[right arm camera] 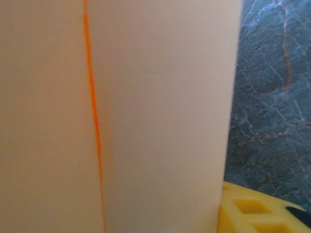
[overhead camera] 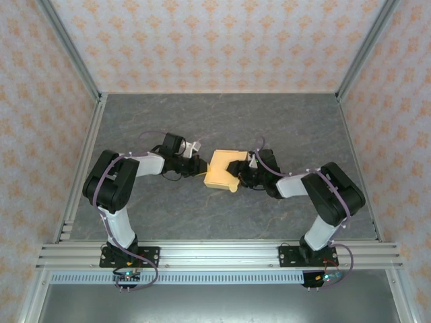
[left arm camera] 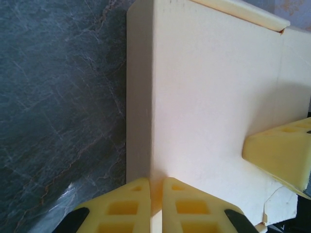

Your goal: Fold the paper box

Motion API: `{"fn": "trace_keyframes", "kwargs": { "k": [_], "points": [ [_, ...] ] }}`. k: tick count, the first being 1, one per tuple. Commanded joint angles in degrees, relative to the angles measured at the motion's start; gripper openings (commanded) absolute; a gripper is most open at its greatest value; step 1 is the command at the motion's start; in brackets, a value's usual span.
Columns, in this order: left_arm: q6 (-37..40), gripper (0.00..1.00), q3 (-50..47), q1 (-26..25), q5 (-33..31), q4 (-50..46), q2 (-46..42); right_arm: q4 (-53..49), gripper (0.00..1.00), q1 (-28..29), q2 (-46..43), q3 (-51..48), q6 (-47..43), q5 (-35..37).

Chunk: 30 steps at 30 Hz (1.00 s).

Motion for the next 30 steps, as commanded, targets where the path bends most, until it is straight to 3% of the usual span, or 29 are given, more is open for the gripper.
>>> {"fn": "trace_keyframes", "kwargs": {
  "k": [1,6,9,12,16,18,22,26,30],
  "points": [
    [0.54,0.1,-2.03,-0.36,-5.77,-4.56,2.63,1.87,0.44,0.94,-2.54,0.05,-0.35,1.97],
    [0.53,0.18,-1.78,-0.35,-6.41,-5.17,1.56,-9.88,0.38,1.31,-6.06,2.33,-3.0,5.41],
    [1.15,0.31,-1.33,-0.32,-8.88,-6.96,-0.37,-16.98,0.36,1.43,-8.09,3.65,-4.64,7.5],
    [1.85,0.43,-1.54,-0.37,-14.61,-8.79,-4.5,-21.96,0.37,1.42,-10.09,4.3,-5.1,8.93],
    [4.3,0.58,-5.31,-1.99,-27.15,-7.96,-15.47,-31.88,0.37,1.08,-12.62,7.92,-6.89,10.04],
    [7.01,0.66,-7.91,-5.81,-35.0,-6.35,-22.08,-38.09,0.37,0.61,-13.36,11.06,-8.57,10.18],
    [18.35,0.76,-14.32,-19.53,-51.38,0.5,-33.2,-49.48,0.37,-0.75,-13.02,18.39,-11.86,9.46],
    [28.15,0.79,-20.9,-27.76,-54.59,9.61,-39.2,-56.02,0.37,-2.22,-12.31,23.45,-13.07,8.07],
    [37.57,0.8,-21.1,-33.93,-58.23,11.39,-38.55,-58.26,0.37,-2.69,-11.37,26.2,-13.0,6.66]
  ]
}}
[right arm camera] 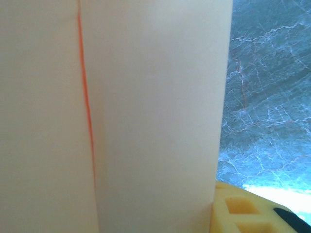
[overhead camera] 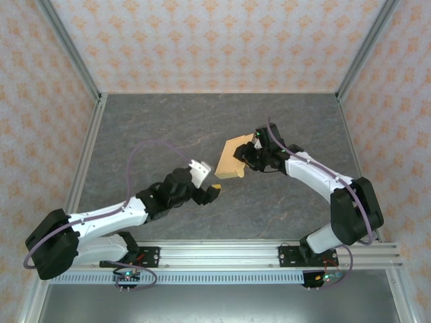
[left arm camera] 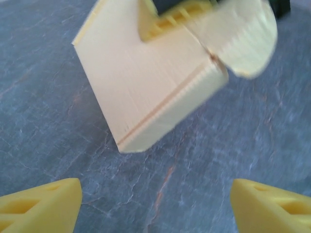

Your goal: Fold the paper box

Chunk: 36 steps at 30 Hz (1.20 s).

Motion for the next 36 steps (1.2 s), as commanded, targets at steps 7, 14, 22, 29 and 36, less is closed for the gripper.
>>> {"fn": "trace_keyframes", "kwargs": {
  "k": [7,14,22,29,36],
  "points": [
    [21.96,0.82,7.92,-9.96,-23.04,6.7,13.97,-6.14,0.37,-0.4,1.67,3.64,0.35,-3.93],
    [26.76,0.79,11.77,-12.8,-29.4,11.35,23.46,-6.47,0.37,-0.6,2.77,4.85,1.43,-5.48],
    [27.94,0.62,12.34,-13.88,-34.01,15.62,28.27,-6.17,0.37,-0.6,3.9,5.59,2.23,-6.68],
    [27.72,0.48,10.95,-13.9,-34.55,17.81,28.51,-6.13,0.37,-0.66,3.73,5.17,2.36,-6.52],
    [24.97,0.4,8.69,-13.37,-32.62,18.81,27.07,-6.93,0.52,-0.79,2.71,5.58,1.56,-5.47]
  ]
}}
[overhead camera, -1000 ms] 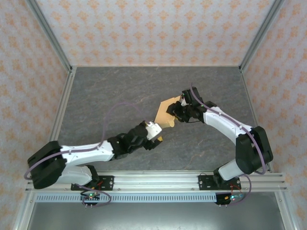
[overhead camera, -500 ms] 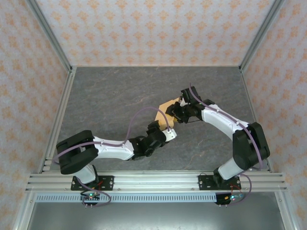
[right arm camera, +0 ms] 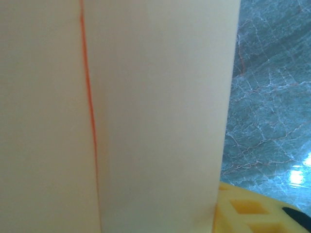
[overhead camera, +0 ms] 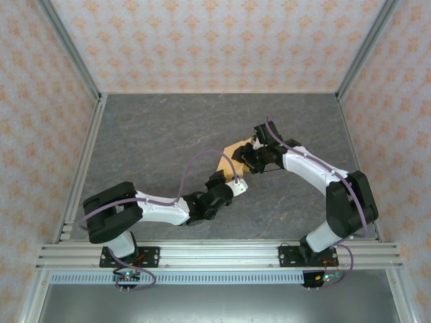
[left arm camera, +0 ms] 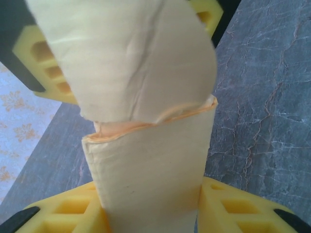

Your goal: Fold the paper box

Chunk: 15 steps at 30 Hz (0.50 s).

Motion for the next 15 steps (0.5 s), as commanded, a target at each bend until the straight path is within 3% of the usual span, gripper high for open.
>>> {"fn": "trace_keyframes", "kwargs": {
  "k": [1,8,15],
  "points": [
    [-2.41,0.39,-1.91,0.23,0.54,2.69,-1.61,-0.85,0.55,-0.2,-1.3,2.28,-0.37,0.18],
    [-6.84,0.34,-5.34,3.08,5.73,3.9,-4.63,-2.15,0.66,-1.13,-4.46,2.31,-1.89,1.84],
    [-12.25,0.33,-8.18,9.24,18.85,2.51,-10.44,-5.5,0.72,-2.27,-9.87,2.91,-10.17,7.38]
  ]
}}
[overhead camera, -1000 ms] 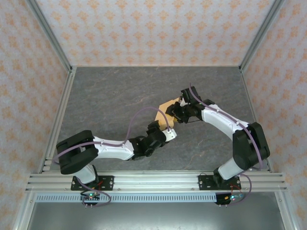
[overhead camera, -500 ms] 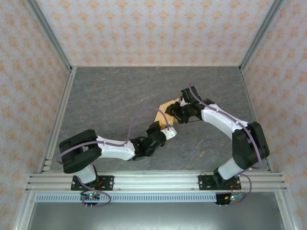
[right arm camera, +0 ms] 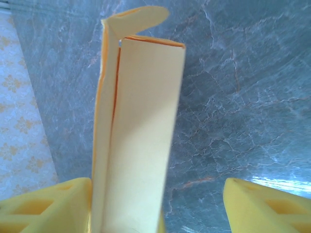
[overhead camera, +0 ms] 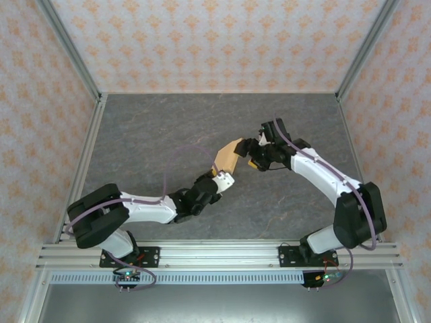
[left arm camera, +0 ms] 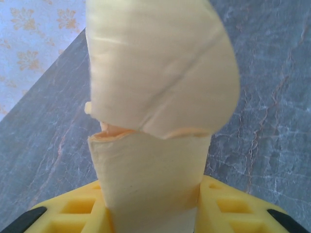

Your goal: Fold the paper box

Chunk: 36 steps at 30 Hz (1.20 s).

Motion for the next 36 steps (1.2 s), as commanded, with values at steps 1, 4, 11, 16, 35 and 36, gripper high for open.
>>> {"fn": "trace_keyframes", "kwargs": {
  "k": [1,4,11,16,35,36],
  "points": [
    [-5.07,0.33,-1.2,3.28,9.62,0.17,-3.84,-3.48,0.72,-0.58,-3.99,2.96,-8.47,5.66],
    [-7.09,0.32,-2.1,7.4,17.6,-1.19,-6.86,-3.63,0.71,-0.95,-4.67,5.33,-19.76,5.4],
    [-9.46,0.31,-2.94,15.43,31.63,-2.34,-10.46,4.12,0.67,-1.44,-5.55,5.45,-37.36,5.35],
    [-7.4,0.33,-1.43,17.98,37.55,-4.46,-9.51,5.44,0.64,-3.01,-2.68,5.76,-52.35,2.15],
    [-4.37,0.33,0.63,21.38,44.28,-6.19,-6.4,-3.61,0.58,-7.42,16.06,16.73,-74.39,-11.29],
    [-4.37,0.33,0.6,21.38,44.36,-6.08,-6.3,-3.62,0.57,-7.42,16.83,17.06,-74.61,-10.58]
  ]
}}
